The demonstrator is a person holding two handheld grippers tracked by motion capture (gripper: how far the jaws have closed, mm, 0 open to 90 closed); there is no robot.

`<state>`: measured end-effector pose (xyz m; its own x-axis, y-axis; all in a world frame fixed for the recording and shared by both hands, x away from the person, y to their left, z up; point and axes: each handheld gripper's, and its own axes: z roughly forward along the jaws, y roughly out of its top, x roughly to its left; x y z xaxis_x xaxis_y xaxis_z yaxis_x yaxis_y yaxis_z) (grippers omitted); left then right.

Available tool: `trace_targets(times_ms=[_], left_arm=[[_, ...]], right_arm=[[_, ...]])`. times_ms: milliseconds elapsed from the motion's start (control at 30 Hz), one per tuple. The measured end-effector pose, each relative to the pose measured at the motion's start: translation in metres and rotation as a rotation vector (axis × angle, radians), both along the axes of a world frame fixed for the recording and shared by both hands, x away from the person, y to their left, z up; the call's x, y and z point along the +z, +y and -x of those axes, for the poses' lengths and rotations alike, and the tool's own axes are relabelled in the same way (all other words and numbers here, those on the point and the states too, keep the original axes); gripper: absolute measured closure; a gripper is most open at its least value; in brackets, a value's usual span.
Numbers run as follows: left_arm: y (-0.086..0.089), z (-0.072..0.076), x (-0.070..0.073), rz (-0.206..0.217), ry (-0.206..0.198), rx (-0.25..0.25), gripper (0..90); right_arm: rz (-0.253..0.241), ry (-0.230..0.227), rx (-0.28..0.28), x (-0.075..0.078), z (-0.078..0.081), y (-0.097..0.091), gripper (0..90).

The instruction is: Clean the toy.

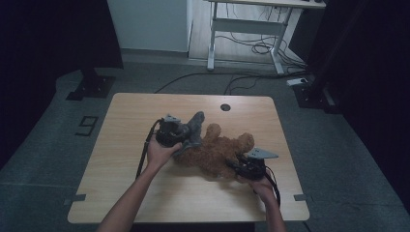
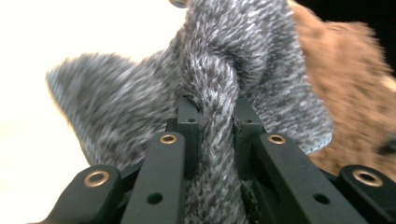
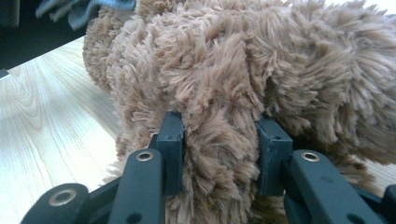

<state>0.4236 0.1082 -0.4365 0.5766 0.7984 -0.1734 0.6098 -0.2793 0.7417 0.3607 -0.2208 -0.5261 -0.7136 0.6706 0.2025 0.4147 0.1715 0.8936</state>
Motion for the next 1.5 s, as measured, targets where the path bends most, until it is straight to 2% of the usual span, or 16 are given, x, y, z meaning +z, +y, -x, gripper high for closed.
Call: trace_targets(times_ms=[133,200,300,467,600,700,733,867,967,1000,1033,1167,1267,1333,1400,1500], left_arm=[[0.009,-0.008,-0.004,-0.013,0.022,0.010,77.4],[0.013,-0.005,-0.007,0.003,0.007,0.015,77.4],[0.025,0.001,-0.011,-0.021,-0.018,0.056,77.5],[0.044,0.002,-0.021,-0.043,0.013,0.098,77.7],[0.060,0.008,-0.064,-0.061,0.109,0.099,77.6],[0.061,0.011,-0.074,-0.071,0.125,0.093,77.6],[0.061,0.011,-0.074,-0.071,0.125,0.093,77.6],[0.069,0.011,-0.029,-0.001,0.042,0.107,77.6],[0.060,0.015,0.002,0.009,-0.023,0.074,77.4],[0.060,0.015,0.002,0.009,-0.023,0.074,77.4],[0.049,0.018,0.017,0.030,-0.059,0.049,77.4],[0.023,0.023,0.037,0.082,-0.086,-0.030,77.3],[0.008,0.021,0.040,0.064,-0.091,-0.061,77.2],[-0.014,0.012,0.031,-0.031,-0.084,-0.076,76.8],[-0.020,0.004,0.017,-0.036,-0.025,-0.082,76.8],[-0.018,-0.002,-0.001,-0.009,0.019,-0.072,76.9]], right_arm=[[-0.002,-0.001,0.006,0.000,0.000,-0.001,61.3],[-0.003,0.001,0.011,0.000,-0.001,-0.001,61.2],[-0.001,-0.001,0.016,-0.001,-0.001,-0.001,61.2],[-0.002,-0.001,0.011,-0.001,0.000,-0.001,61.2],[-0.009,0.006,0.009,-0.001,-0.001,-0.003,61.2],[-0.010,0.006,0.011,-0.002,-0.002,-0.003,61.2],[-0.010,0.005,0.011,-0.002,-0.002,-0.003,61.2],[-0.014,0.005,0.008,-0.002,-0.002,-0.003,61.2],[-0.016,0.005,0.008,-0.002,-0.002,-0.003,61.2],[-0.016,0.005,0.008,-0.002,-0.002,-0.003,61.2],[-0.017,0.004,0.008,-0.002,-0.002,-0.004,61.2],[-0.017,0.004,0.007,-0.002,-0.001,-0.003,61.0],[-0.022,0.005,0.008,-0.003,-0.001,-0.004,61.0],[-0.021,0.005,0.010,-0.003,-0.001,-0.004,60.9],[-0.022,0.005,0.010,-0.003,-0.001,-0.004,60.8],[-0.025,0.002,0.010,-0.003,-0.002,-0.004,60.1]])
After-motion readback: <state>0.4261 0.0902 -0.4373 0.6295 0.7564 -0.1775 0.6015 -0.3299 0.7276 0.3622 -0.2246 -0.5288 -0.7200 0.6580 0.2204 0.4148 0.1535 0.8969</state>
